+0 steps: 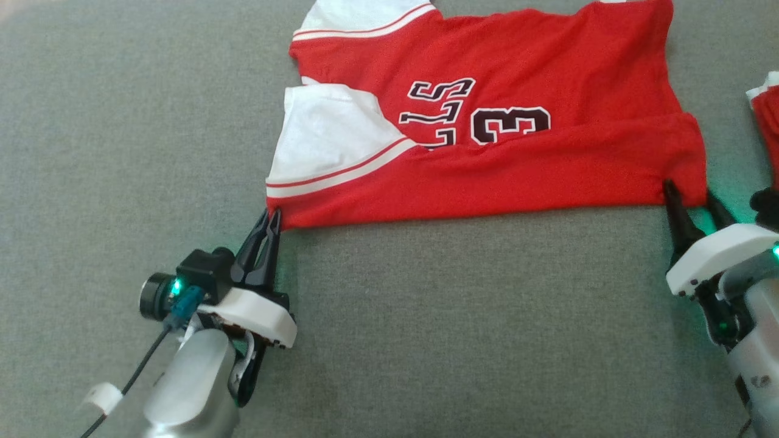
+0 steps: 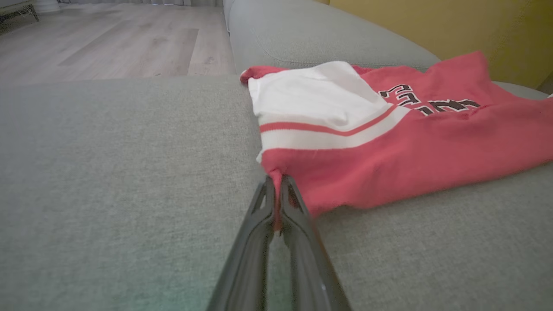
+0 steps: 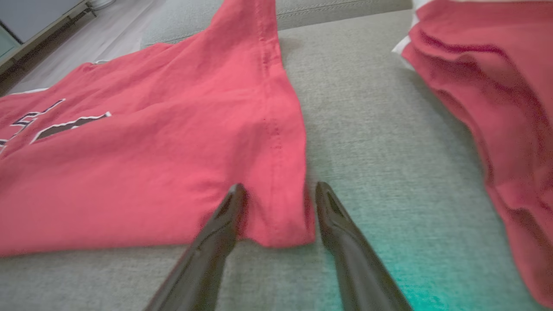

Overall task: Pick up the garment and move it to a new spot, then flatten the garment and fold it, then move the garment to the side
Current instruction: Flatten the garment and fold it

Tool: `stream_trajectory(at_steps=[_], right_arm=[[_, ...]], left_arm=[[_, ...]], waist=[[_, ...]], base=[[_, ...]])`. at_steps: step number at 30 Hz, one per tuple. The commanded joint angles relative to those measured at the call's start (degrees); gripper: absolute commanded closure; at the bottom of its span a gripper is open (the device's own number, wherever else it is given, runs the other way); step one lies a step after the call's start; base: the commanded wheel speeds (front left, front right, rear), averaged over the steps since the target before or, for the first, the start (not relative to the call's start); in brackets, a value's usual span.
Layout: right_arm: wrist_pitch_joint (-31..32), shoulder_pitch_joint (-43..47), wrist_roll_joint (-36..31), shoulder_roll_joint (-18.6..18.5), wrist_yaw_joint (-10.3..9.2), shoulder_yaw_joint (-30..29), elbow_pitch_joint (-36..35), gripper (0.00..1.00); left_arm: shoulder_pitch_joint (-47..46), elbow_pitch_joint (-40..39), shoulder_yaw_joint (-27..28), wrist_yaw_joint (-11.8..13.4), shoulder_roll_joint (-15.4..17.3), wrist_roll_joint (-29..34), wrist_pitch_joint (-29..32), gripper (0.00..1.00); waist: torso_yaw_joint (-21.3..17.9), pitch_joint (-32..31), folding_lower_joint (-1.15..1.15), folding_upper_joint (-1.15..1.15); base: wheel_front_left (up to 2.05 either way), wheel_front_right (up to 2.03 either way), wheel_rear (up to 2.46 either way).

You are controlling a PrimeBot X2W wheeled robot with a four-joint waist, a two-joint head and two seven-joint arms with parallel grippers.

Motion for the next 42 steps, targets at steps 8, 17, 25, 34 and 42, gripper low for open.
stream_trajectory(at_steps=[8,17,25,34,42], right_arm=[[1.6,4.2,2.2,-3.8,0.21,2.6,-3.7,1.00],[2.9,14.8,4.6,-8.0,0.21,3.2,-11.1,1.00],[4.1,27.0,5.0,-9.3,0.21,-1.3,-18.5,1.00],[7.0,32.6,2.1,-6.1,0.21,-7.3,-24.3,0.00],[10.0,34.2,0.0,-4.9,0.21,-12.4,-30.9,0.00]], left_arm=[[3.8,-5.5,1.4,1.3,3.3,0.3,-0.4,1.00],[16.4,-17.1,1.1,4.5,6.5,-0.6,3.7,1.00],[27.6,-29.5,-1.0,6.9,8.6,-1.0,9.0,1.00],[29.7,-33.1,-2.4,6.5,9.6,-2.2,13.0,0.77],[24.6,-36.7,-1.5,5.4,11.6,-2.4,16.0,0.00]], waist=[[-0.3,-4.2,0.00,0.00],[-0.3,-8.6,0.00,0.00],[0.2,-10.7,0.00,0.00],[-0.3,-10.7,0.00,0.00],[-1.0,-9.3,0.00,0.00]], base=[[0.00,0.00,0.00],[0.00,0.00,0.00],[0.00,0.00,0.00],[0.00,0.00,0.00],[0.00,0.00,0.00]])
